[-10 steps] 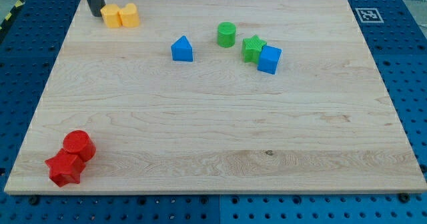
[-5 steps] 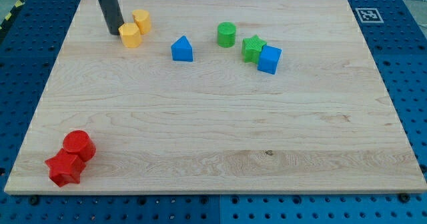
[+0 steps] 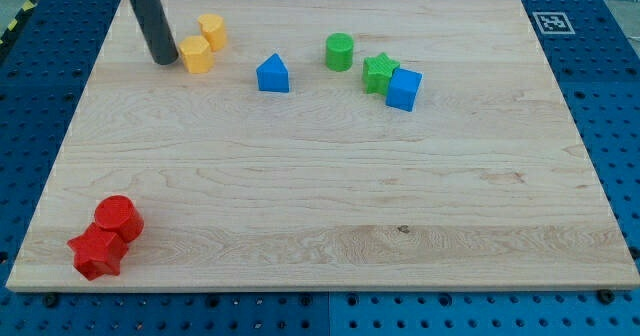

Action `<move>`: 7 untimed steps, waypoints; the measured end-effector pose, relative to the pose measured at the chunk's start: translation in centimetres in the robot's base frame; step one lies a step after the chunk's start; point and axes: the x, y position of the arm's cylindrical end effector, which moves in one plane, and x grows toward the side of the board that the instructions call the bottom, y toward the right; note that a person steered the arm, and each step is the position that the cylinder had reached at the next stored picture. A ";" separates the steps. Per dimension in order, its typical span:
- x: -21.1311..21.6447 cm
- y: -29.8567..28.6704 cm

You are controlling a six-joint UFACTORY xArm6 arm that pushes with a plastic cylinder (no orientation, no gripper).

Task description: Place the yellow hexagon above the blue triangle

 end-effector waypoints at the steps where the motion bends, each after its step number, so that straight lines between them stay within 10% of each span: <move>1: -0.4 3.4; 7: -0.4 10.8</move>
